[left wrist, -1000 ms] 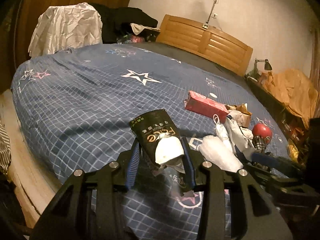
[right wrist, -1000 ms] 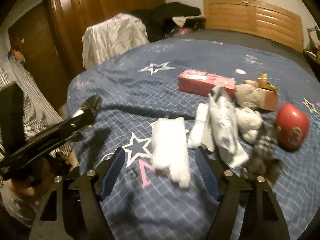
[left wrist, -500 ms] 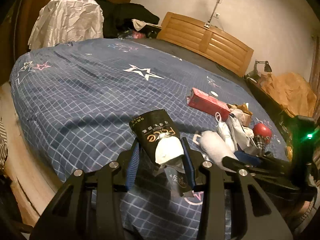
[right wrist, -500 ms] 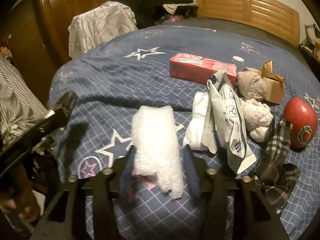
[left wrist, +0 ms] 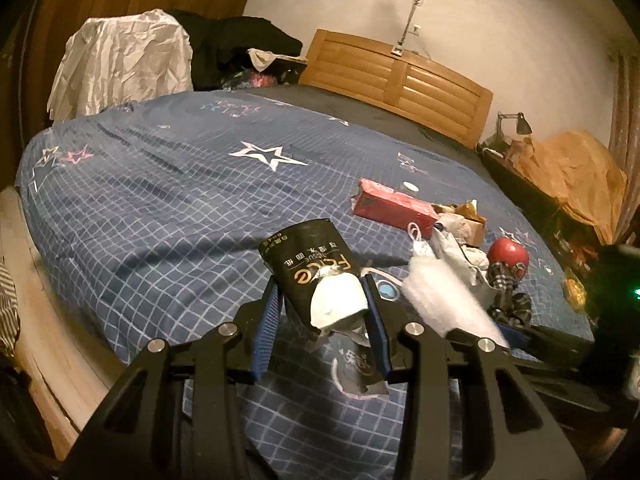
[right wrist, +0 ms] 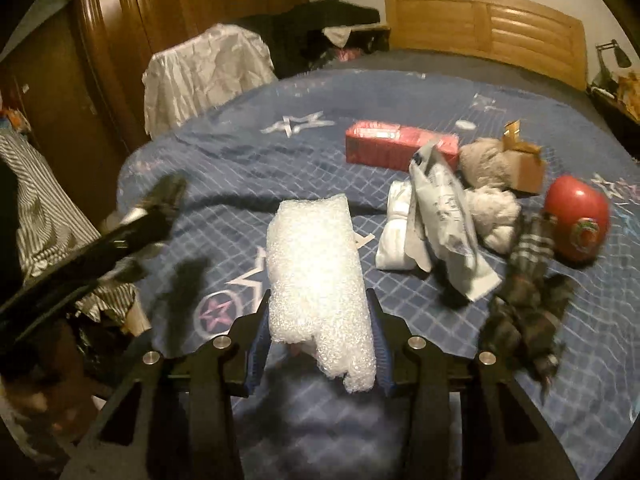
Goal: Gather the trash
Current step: 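Carry the black pouch and white foam sleeve over the white bucket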
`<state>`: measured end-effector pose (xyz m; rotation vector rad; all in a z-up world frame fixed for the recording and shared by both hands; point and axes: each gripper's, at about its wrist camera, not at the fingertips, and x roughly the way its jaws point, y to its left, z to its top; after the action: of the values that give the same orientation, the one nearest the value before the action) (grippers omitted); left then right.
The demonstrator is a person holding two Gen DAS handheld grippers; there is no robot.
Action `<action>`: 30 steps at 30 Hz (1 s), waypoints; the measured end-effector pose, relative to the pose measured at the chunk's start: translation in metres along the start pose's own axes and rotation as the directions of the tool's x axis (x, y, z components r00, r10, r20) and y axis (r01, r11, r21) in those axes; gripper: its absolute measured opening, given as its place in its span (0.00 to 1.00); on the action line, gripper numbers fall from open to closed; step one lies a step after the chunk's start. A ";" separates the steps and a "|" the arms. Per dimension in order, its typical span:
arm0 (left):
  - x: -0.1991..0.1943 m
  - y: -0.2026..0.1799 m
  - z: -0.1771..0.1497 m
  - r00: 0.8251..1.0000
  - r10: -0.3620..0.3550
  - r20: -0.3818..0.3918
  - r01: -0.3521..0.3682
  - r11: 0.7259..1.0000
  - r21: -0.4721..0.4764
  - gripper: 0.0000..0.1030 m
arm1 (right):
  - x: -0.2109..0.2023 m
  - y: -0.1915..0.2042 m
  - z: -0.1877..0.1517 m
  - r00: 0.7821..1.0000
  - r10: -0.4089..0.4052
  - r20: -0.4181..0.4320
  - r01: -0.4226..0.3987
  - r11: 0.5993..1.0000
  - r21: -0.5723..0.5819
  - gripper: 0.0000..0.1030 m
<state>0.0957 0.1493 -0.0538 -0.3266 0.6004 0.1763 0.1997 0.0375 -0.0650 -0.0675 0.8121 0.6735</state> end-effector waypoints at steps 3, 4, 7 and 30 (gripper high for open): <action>-0.004 -0.012 -0.002 1.000 -0.002 0.002 0.002 1.000 0.028 0.37 | -0.031 0.003 -0.007 0.998 -0.020 0.055 0.020 1.000 0.006 0.43; -0.006 -0.018 -0.002 1.000 -0.003 0.003 0.003 0.999 0.041 0.37 | -0.041 0.003 -0.009 0.997 -0.027 0.074 0.027 1.000 0.013 0.43; -0.012 -0.031 -0.005 1.000 -0.003 0.006 0.003 0.997 0.073 0.37 | -0.075 0.001 -0.022 0.991 -0.045 0.126 0.039 0.998 0.054 0.43; -0.049 -0.114 -0.018 0.998 -0.060 0.032 0.050 0.966 0.253 0.38 | -0.193 0.004 -0.070 0.933 -0.170 0.317 0.142 0.984 0.110 0.43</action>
<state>0.0755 0.0327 -0.0112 -0.0933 0.5666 0.0511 0.0571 -0.0832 0.0195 0.0558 0.5094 0.4817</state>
